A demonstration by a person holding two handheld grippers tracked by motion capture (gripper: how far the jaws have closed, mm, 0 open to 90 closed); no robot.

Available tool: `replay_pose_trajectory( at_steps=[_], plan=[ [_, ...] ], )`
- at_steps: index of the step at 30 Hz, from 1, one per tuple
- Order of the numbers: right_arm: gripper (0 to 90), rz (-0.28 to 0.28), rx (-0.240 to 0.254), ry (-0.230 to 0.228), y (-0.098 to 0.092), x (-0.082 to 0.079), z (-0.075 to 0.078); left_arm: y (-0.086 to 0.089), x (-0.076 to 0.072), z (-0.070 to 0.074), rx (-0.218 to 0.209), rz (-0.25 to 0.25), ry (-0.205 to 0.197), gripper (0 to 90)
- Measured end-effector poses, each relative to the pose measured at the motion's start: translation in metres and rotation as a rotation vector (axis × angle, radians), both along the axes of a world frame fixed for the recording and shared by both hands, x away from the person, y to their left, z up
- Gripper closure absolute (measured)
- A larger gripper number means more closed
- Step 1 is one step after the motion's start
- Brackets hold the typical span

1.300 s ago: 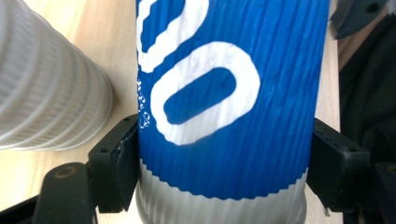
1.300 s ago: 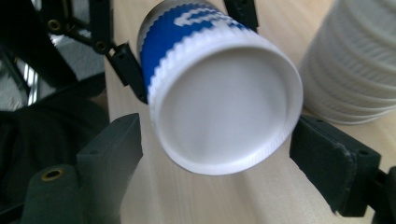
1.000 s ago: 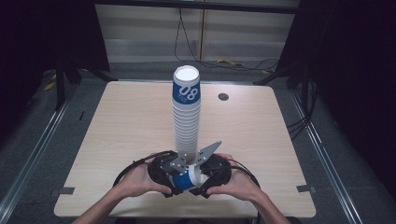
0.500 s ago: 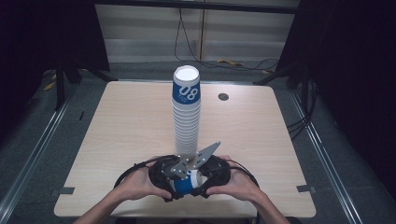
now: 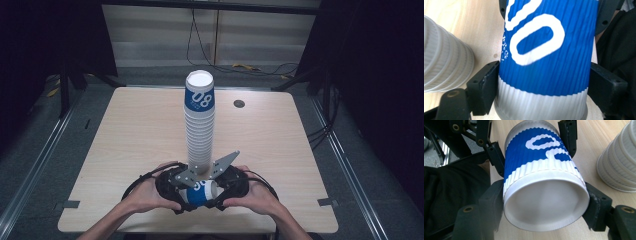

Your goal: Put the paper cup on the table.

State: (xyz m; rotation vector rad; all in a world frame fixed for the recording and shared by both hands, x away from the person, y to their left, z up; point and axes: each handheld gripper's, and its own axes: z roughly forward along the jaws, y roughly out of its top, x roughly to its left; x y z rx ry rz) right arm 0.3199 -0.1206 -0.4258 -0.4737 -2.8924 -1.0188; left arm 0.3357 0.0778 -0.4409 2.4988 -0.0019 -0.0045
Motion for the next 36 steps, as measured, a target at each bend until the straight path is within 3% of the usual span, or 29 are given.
replay_pose_trajectory(
  at_steps=[7,11,13,18,23,27,32,34,36],
  plan=[
    [29.2,-0.026,0.027,0.002,-0.003,0.006,-0.001,0.009,0.006,0.004,-0.084,0.063,0.029,15.8],
    [29.3,-0.033,0.024,-0.003,-0.005,0.006,-0.001,0.015,0.006,0.006,-0.123,0.068,0.022,15.7],
    [29.3,-0.039,0.044,0.01,-0.007,0.006,-0.001,0.016,0.006,0.006,-0.133,0.085,0.026,15.6],
    [29.2,-0.042,0.041,0.016,-0.007,0.008,-0.005,0.025,0.006,0.004,-0.145,0.114,0.019,16.0],
    [29.2,-0.068,0.039,0.025,-0.01,0.009,-0.008,0.039,0.012,0.007,-0.217,0.171,0.045,15.7],
    [29.2,-0.081,0.041,0.011,-0.015,0.008,-0.008,0.046,0.011,0.009,-0.239,0.183,0.045,17.4],
    [29.2,-0.121,0.065,-0.006,-0.025,0.005,-0.009,0.05,0.011,0.008,-0.298,0.199,0.053,17.1],
    [29.2,-0.139,0.076,-0.034,-0.03,0.004,-0.008,0.051,0.011,0.006,-0.32,0.212,0.063,17.1],
    [29.2,-0.161,0.105,-0.031,-0.034,0.004,-0.008,0.051,0.009,0.004,-0.326,0.242,0.023,17.1]
  ],
)
